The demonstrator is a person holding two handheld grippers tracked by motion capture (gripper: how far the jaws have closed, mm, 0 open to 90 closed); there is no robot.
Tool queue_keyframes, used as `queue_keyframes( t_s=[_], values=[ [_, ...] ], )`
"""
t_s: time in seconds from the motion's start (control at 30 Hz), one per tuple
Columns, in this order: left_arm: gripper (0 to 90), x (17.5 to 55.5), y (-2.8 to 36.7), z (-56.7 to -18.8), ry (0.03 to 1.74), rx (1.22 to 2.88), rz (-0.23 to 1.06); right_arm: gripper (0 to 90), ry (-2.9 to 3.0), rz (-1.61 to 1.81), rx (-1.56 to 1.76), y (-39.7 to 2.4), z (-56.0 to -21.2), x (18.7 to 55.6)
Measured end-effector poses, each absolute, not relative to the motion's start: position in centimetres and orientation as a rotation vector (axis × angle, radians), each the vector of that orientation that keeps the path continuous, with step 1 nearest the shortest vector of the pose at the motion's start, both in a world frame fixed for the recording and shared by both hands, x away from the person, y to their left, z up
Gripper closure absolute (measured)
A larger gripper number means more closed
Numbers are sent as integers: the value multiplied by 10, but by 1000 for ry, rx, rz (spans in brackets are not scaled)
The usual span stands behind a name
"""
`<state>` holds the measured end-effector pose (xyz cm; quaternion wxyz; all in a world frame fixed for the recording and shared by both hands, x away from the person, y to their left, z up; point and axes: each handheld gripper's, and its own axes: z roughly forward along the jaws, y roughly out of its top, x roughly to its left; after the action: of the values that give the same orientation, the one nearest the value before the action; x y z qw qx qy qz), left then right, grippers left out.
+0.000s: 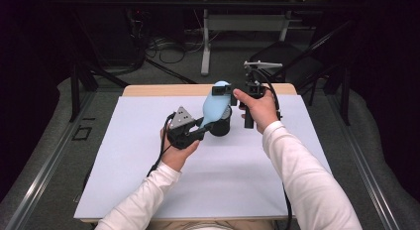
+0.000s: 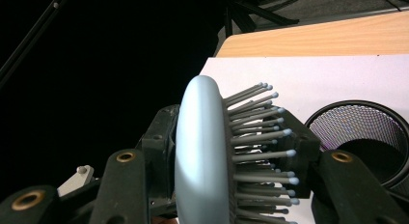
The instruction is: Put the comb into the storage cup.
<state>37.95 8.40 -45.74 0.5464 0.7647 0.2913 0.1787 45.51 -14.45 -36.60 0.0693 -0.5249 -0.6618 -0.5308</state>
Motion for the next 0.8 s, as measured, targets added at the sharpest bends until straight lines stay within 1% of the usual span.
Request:
queue_keyframes(
  t_s=[0.53, 0.8],
  values=[
    [686, 380, 84, -458, 703, 1804, 421, 496, -1976, -1591, -1585, -145, -366, 456],
    [668, 381, 84, -459, 706, 1803, 406, 500, -1975, -1589, -1584, -146, -366, 456]
  ],
)
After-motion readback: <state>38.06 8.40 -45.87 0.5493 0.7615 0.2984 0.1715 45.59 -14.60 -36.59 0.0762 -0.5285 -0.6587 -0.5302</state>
